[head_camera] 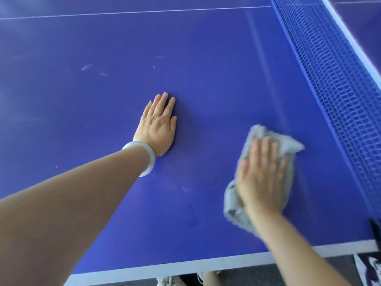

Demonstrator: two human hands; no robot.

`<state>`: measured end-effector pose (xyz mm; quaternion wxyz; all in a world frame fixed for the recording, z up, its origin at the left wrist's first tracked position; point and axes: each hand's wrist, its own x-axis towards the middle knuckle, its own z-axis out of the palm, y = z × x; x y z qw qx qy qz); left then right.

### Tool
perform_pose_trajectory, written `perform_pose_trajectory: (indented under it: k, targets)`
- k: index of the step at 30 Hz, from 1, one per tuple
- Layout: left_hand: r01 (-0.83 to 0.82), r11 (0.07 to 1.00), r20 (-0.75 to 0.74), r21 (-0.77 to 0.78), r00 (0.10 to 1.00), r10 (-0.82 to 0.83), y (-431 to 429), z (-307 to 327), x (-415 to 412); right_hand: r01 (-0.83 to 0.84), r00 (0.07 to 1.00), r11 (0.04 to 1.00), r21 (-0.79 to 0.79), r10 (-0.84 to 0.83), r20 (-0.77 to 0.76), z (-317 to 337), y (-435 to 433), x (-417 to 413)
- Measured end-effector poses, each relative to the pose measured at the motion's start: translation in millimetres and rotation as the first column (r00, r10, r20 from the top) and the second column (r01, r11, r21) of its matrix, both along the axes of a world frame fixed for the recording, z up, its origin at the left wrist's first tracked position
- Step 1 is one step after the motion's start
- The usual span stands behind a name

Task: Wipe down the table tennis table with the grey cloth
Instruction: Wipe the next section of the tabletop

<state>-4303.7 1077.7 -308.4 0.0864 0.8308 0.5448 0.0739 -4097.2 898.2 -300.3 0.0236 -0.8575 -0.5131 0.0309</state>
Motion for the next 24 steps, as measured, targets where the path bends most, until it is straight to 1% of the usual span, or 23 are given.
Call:
perform_pose_trajectory:
  k: [2, 3, 4, 7, 10, 12, 14, 15, 16, 17, 18, 19, 20, 21, 22, 23, 24]
  targets:
    - [-0.001, 1.000, -0.016, -0.022, 1.000, 0.001, -1.6, 2.9, 0.3, -0.224, 0.975, 0.975, 0.017, 0.224, -0.006, -5.2, -13.5, -55.3]
    - [-0.002, 0.999, -0.014, -0.042, 1.000, 0.001, -3.0, 5.6, 1.1, -0.292, 0.956, 0.956, 0.023, 0.293, -0.015, -6.6, -16.6, -66.3]
    - [-0.002, 0.998, 0.005, -0.069, 1.000, 0.002, -5.6, 9.1, 1.2, -0.314, 0.948, 0.949, 0.029, 0.315, -0.033, -6.6, -16.8, -68.4]
    - [0.011, 0.988, 0.067, -0.153, 0.998, -0.001, -30.1, 21.1, -9.5, -0.314, 0.948, 0.949, 0.029, 0.315, -0.034, -5.5, -17.3, -62.5]
    - [0.030, 0.996, 0.063, -0.090, 0.998, -0.024, -80.2, 27.6, -43.6, -0.323, 0.944, 0.946, 0.017, 0.323, -0.064, -2.5, -17.0, -64.4]
    - [0.037, 0.996, 0.046, -0.079, 0.998, -0.034, -110.5, 27.4, -66.0, -0.307, 0.948, 0.951, 0.016, 0.308, -0.080, -1.9, -16.8, -63.8]
    - [0.074, 0.994, 0.045, -0.084, 0.996, -0.070, -124.5, 21.8, -78.2, -0.289, 0.952, 0.957, 0.029, 0.290, -0.095, -0.4, -17.5, -73.6]
    - [0.090, 0.993, 0.042, -0.074, 0.995, -0.087, -126.6, 19.0, -80.8, -0.319, 0.942, 0.947, 0.043, 0.321, -0.099, 0.8, -19.3, -87.2]
    - [0.095, 0.994, 0.041, -0.059, 0.995, -0.093, -127.6, 16.6, -81.3, -0.395, 0.911, 0.917, 0.060, 0.400, -0.102, 1.3, -24.7, -103.9]
    - [0.095, 0.994, 0.041, -0.048, 0.995, -0.093, -126.8, 15.3, -80.8, -0.499, 0.858, 0.864, 0.073, 0.504, -0.104, -0.6, -33.1, -119.6]
    - [0.096, 0.994, 0.047, -0.051, 0.994, -0.094, -125.9, 14.3, -80.3, -0.607, 0.784, 0.790, 0.086, 0.613, -0.097, -3.3, -42.1, -127.8]
    - [0.096, 0.993, 0.053, -0.063, 0.994, -0.092, -126.6, 13.1, -80.6, -0.707, 0.697, 0.702, 0.081, 0.712, -0.089, -4.0, -47.0, -122.5]
    - [0.095, 0.993, 0.060, -0.072, 0.994, -0.091, -127.2, 12.1, -81.9, -0.772, 0.627, 0.631, 0.072, 0.776, -0.073, -2.8, -42.7, -104.1]
    - [0.095, 0.993, 0.069, -0.072, 0.993, -0.090, -127.2, 11.0, -83.1, -0.782, 0.619, 0.621, 0.061, 0.784, -0.050, -1.5, -33.8, -78.6]
    - [0.095, 0.993, 0.080, -0.069, 0.993, -0.090, -126.9, 10.1, -84.1, -0.739, 0.671, 0.671, 0.062, 0.741, -0.013, -2.9, -23.4, -49.9]
    - [0.095, 0.993, 0.087, -0.064, 0.992, -0.090, -126.0, 10.1, -84.6, -0.635, 0.772, 0.771, 0.059, 0.635, 0.006, -3.0, -11.6, -19.5]
    - [0.092, 0.994, 0.094, -0.058, 0.992, -0.086, -125.9, 10.4, -84.4, -0.470, 0.882, 0.881, 0.046, 0.470, 0.009, 0.1, 0.3, 9.0]
